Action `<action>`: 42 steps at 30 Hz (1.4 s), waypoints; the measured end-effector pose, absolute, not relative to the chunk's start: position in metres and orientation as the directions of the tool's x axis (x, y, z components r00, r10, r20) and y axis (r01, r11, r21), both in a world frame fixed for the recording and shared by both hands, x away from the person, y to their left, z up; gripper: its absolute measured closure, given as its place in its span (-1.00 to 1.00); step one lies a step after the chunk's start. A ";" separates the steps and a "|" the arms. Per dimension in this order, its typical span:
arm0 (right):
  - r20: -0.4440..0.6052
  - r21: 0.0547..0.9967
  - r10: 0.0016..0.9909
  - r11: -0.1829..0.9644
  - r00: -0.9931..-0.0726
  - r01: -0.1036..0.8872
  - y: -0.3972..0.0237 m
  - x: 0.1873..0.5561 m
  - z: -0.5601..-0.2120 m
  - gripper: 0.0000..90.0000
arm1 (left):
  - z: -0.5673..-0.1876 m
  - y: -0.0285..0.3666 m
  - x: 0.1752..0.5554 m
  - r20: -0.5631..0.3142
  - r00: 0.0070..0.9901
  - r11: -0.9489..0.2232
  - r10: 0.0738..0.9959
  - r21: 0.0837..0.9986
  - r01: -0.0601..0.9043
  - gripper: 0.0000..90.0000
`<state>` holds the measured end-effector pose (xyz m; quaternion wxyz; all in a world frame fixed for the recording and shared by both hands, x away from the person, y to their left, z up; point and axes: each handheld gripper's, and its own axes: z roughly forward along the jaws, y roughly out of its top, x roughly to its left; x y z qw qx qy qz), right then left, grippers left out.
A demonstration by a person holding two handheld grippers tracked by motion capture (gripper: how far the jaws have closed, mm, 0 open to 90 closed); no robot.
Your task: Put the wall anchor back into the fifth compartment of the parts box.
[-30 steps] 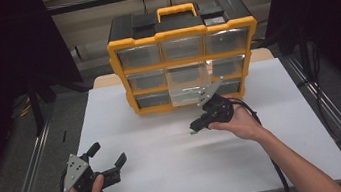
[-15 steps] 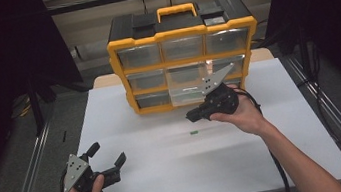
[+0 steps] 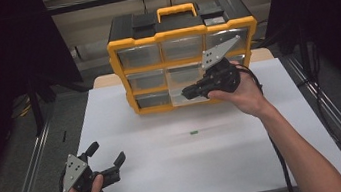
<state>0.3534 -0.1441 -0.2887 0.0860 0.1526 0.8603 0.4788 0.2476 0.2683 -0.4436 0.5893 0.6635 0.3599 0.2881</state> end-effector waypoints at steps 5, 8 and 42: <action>-0.012 0.848 0.359 0.498 -0.933 0.181 -0.146 0.358 -0.277 0.89 | -0.443 0.266 0.247 -0.038 0.592 -0.051 0.805 0.990 0.132 -0.93; -0.014 0.841 0.381 0.504 -0.925 0.195 -0.147 0.365 -0.271 0.89 | -0.445 0.266 0.248 -0.041 0.589 -0.049 0.807 0.989 0.137 -0.93; -0.041 0.577 0.475 0.729 -0.879 0.367 -0.129 0.423 -0.277 0.88 | -0.446 0.265 0.248 -0.028 0.592 -0.078 0.805 0.985 0.153 -0.92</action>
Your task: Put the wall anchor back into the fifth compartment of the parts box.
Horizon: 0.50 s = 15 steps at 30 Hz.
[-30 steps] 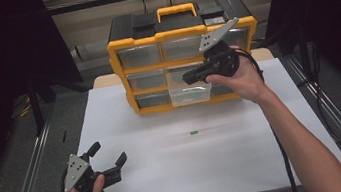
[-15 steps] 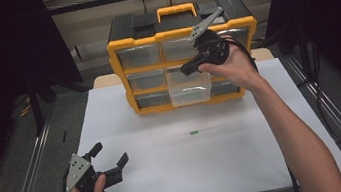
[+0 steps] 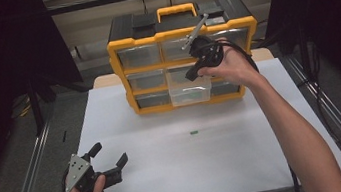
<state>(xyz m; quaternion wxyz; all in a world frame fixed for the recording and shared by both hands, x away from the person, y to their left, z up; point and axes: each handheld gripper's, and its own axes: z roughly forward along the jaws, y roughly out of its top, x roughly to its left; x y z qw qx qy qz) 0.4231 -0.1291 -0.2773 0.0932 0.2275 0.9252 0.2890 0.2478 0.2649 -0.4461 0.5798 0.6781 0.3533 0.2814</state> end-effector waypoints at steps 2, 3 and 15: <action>-0.061 0.562 0.471 0.745 -0.880 0.359 -0.127 0.423 -0.279 0.88 | -0.446 0.264 0.248 -0.041 0.590 -0.060 0.806 0.987 0.152 -0.92; -0.059 0.558 0.471 0.747 -0.880 0.362 -0.126 0.423 -0.281 0.88 | -0.446 0.265 0.248 -0.036 0.591 -0.066 0.806 0.986 0.151 -0.92; -0.040 0.597 0.492 0.710 -0.870 0.374 -0.130 0.424 -0.279 0.42 | -0.447 0.264 0.250 -0.054 0.602 -0.054 0.797 0.986 0.160 -0.93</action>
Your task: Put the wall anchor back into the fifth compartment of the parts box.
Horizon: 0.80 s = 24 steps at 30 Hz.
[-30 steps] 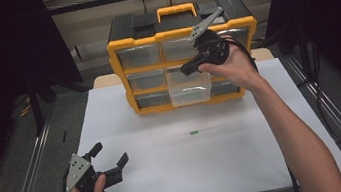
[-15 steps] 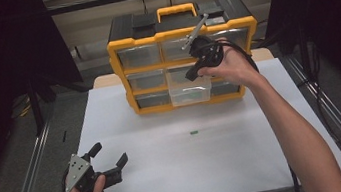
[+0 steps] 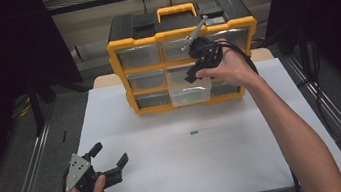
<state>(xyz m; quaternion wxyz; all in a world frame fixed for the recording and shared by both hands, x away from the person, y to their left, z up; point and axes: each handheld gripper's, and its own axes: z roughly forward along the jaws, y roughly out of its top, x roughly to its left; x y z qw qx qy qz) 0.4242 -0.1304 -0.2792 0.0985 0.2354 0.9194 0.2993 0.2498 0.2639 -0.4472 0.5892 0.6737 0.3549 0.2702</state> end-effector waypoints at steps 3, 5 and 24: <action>-0.058 0.651 0.503 0.674 -0.862 0.350 -0.136 0.421 -0.275 0.19 | -0.447 0.264 0.250 -0.048 0.604 -0.060 0.795 0.986 0.156 -0.93; -0.056 0.685 0.515 0.643 -0.855 0.342 -0.140 0.417 -0.271 -0.06 | -0.447 0.264 0.250 -0.032 0.607 -0.074 0.794 0.986 0.149 -0.93; -0.020 0.849 0.581 0.439 -0.814 0.293 -0.176 0.387 -0.287 -0.96 | -0.446 0.267 0.250 -0.038 0.594 -0.063 0.804 0.987 0.148 -0.93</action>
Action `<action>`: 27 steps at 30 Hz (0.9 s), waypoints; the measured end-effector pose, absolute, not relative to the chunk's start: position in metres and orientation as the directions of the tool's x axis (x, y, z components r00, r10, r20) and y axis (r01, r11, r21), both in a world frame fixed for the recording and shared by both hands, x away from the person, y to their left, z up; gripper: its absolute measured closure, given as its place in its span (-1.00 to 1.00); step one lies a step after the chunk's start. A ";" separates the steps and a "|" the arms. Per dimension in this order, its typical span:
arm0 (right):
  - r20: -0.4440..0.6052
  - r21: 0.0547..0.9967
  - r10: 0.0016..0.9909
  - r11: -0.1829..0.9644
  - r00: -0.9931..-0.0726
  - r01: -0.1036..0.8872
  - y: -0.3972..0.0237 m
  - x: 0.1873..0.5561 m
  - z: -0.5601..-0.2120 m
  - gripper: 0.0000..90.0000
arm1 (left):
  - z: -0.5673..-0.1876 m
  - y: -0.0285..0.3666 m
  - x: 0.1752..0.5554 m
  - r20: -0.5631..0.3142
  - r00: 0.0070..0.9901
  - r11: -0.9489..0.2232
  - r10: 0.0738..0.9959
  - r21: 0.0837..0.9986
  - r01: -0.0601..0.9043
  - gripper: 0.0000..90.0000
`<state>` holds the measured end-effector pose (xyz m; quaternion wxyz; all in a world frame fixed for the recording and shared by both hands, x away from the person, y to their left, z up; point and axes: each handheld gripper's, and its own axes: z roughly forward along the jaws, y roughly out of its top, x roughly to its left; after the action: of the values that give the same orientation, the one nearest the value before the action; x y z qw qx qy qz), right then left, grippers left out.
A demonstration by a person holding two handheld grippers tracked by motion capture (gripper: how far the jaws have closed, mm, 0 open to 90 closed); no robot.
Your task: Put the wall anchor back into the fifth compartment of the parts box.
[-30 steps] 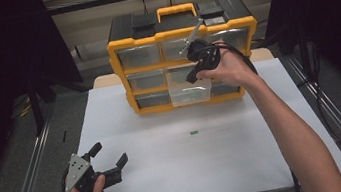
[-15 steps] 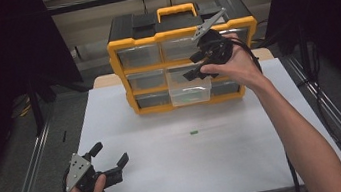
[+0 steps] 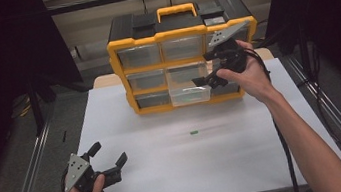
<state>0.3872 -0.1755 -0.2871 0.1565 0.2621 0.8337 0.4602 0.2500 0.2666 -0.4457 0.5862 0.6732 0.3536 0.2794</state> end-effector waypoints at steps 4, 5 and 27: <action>-0.015 0.880 0.589 0.392 -0.808 0.269 -0.187 0.376 -0.290 -0.94 | -0.445 0.265 0.248 -0.050 0.595 -0.049 0.802 0.988 0.149 -0.93; -0.018 0.886 0.600 0.381 -0.800 0.265 -0.190 0.372 -0.292 -0.95 | -0.444 0.266 0.248 -0.038 0.599 -0.065 0.800 0.987 0.148 -0.93; 0.038 0.898 0.592 0.333 -0.805 0.287 -0.192 0.331 -0.364 -0.93 | -0.447 0.266 0.249 -0.053 0.597 -0.053 0.800 0.986 0.160 -0.93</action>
<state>0.3312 -0.1924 -0.3644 0.1498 0.2736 0.8024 0.5087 0.2490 0.2659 -0.4468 0.5882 0.6727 0.3568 0.2722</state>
